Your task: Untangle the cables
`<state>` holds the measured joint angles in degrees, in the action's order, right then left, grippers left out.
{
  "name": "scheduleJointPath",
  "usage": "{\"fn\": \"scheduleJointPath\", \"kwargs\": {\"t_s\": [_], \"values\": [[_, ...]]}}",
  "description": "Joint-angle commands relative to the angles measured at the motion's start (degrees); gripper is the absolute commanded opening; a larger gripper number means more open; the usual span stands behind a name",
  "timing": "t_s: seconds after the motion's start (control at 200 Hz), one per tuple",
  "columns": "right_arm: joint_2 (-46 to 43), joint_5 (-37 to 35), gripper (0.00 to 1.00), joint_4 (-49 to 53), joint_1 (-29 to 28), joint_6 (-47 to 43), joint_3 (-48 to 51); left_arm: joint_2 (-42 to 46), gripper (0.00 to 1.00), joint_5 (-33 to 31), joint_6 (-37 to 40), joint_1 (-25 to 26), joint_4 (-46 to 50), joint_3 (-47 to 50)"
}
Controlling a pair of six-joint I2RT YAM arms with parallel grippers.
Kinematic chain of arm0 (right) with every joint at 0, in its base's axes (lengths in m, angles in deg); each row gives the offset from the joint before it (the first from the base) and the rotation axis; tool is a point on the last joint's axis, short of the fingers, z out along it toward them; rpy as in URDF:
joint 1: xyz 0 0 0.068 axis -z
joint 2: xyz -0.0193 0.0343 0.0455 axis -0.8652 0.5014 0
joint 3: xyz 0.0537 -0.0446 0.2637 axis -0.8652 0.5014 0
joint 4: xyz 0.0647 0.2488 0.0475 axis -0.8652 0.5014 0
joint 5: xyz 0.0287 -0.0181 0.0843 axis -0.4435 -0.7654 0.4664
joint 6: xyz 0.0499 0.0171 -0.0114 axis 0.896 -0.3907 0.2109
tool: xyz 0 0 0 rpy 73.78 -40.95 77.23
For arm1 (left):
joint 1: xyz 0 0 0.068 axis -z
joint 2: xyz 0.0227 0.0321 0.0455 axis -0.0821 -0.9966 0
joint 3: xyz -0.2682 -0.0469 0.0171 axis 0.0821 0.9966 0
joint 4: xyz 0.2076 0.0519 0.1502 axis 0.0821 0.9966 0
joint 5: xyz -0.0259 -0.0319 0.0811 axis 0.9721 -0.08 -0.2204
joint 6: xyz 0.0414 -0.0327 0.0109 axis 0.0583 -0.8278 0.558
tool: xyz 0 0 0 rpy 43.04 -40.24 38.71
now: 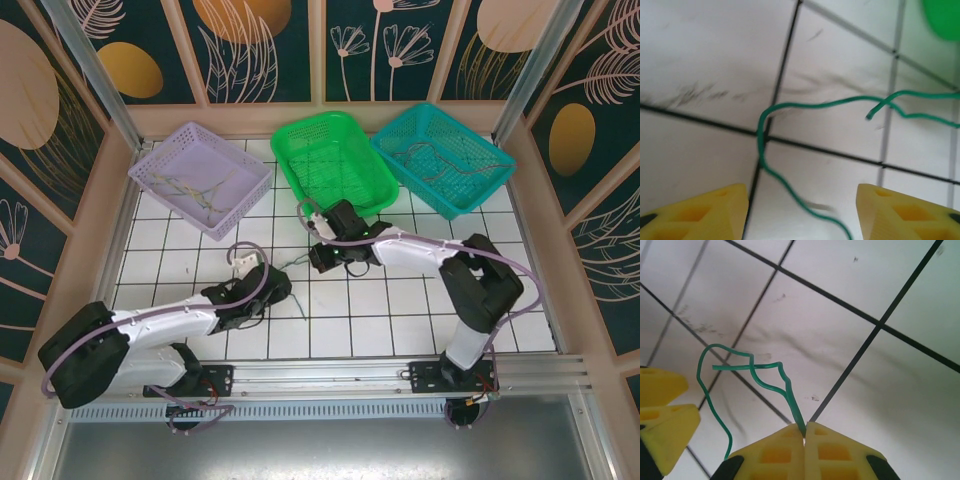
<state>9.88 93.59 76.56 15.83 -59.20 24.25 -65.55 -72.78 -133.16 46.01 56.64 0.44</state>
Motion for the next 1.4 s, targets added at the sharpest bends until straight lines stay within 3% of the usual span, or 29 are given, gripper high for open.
{"fn": "scheduleJointPath", "kwargs": {"t_s": [0.0, 0.12, 0.26, 0.53, 0.721, 0.946, 1.396], "values": [[-7.8, 3.3, 0.00, 2.4, 1.7, 2.2, -0.9, 6.9, 0.62, -5.1, 3.7, -0.4, 0.3, -3.0], [-11.2, 4.6, 0.00, 6.4, 3.4, 2.4, -3.5, 15.7, 0.63, -7.4, 7.2, -0.4, 1.5, -4.0], [-13.6, 7.8, 0.00, 9.4, 6.2, 3.4, -6.2, 20.9, 0.65, -5.8, 11.8, -0.6, -0.9, -4.8], [-17.2, 10.8, 0.00, 11.7, 7.4, 4.2, -7.4, 15.3, 0.62, -1.7, 16.0, -1.0, -5.6, -7.7], [-19.3, 12.2, 0.00, 12.1, 7.6, 4.7, -6.7, 10.4, 0.46, -5.0, 18.9, -1.9, -3.0, -10.6], [-20.2, 11.4, 0.00, 14.3, 7.5, 3.5, -6.6, 8.6, 0.00, -10.6, 22.4, -2.3, 1.2, -13.8], [-14.7, -1.0, 0.00, 22.4, 3.4, -0.6, -9.3, 9.8, 0.00, -7.5, 39.5, -2.2, 6.4, -22.8]]}}
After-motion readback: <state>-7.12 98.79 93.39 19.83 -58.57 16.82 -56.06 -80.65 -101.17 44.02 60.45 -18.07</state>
